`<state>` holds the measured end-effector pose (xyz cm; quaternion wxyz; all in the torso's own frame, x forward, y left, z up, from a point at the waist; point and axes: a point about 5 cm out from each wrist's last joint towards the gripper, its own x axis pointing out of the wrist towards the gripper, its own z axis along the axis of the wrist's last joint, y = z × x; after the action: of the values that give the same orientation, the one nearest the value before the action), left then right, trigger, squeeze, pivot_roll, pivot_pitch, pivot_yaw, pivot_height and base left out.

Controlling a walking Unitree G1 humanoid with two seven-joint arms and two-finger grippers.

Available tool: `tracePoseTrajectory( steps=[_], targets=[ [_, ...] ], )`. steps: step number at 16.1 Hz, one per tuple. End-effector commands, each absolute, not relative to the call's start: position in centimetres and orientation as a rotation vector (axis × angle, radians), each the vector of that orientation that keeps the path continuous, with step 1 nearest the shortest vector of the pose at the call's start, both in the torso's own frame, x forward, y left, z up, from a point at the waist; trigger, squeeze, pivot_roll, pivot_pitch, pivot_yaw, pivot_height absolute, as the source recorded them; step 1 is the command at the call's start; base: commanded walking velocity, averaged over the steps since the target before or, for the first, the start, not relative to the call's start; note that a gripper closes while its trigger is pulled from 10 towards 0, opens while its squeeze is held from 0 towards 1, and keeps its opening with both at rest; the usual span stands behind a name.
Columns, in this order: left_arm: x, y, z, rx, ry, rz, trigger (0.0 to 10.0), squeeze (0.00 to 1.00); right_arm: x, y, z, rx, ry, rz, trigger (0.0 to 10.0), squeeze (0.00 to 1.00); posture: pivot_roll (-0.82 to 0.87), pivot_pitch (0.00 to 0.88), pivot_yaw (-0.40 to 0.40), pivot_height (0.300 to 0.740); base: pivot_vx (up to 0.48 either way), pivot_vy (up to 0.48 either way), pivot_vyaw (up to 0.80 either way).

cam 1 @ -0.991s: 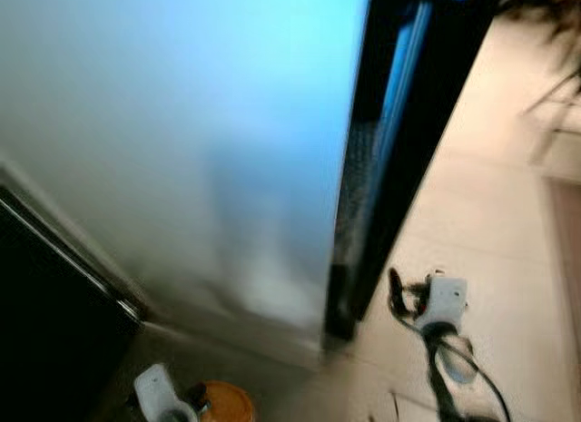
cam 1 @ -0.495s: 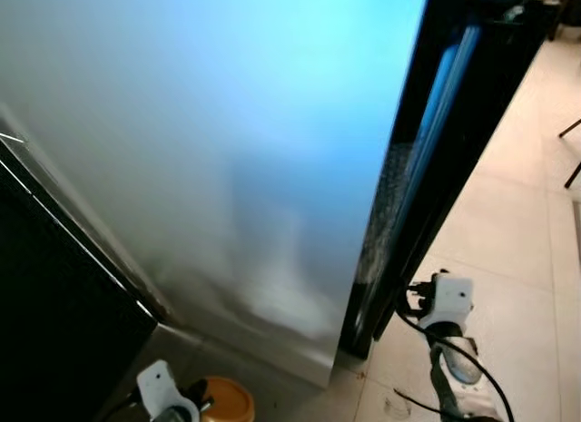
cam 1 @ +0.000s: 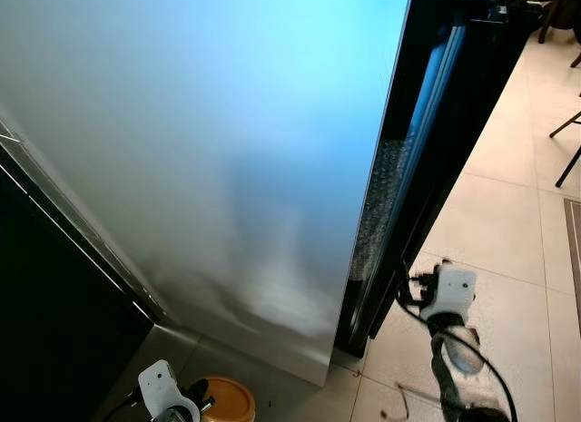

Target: Restocking fridge

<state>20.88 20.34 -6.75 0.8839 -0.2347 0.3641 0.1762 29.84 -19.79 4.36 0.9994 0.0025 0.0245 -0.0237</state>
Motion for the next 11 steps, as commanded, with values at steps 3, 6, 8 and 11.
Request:
tracePoseTrajectory(
  steps=[3,6,8,11],
  targets=[
    [20.7,20.3,-6.9,-0.485,0.766,0.368,10.0,0.0,30.6,-20.2,5.3,-0.019,0.026,-0.041,10.0,0.0,-0.11,0.087,0.053,0.74,0.0,0.0,0.0],
    [20.7,20.3,-6.9,-0.485,0.764,0.366,10.0,0.0,30.8,-20.1,5.4,-0.019,0.024,-0.036,10.0,0.0,-0.11,0.087,0.056,0.74,0.0,0.0,0.0],
    [20.8,20.2,-6.8,-0.485,0.763,0.365,10.0,0.0,31.2,-20.0,5.8,-0.018,0.018,-0.019,10.0,0.0,-0.11,0.087,0.056,0.74,0.0,0.0,0.0],
    [20.8,20.2,-6.8,-0.485,0.762,0.366,10.0,0.0,31.8,-19.9,6.5,-0.023,0.003,0.001,10.0,0.0,-0.11,0.088,0.058,0.74,0.0,0.0,0.0]
  ],
)
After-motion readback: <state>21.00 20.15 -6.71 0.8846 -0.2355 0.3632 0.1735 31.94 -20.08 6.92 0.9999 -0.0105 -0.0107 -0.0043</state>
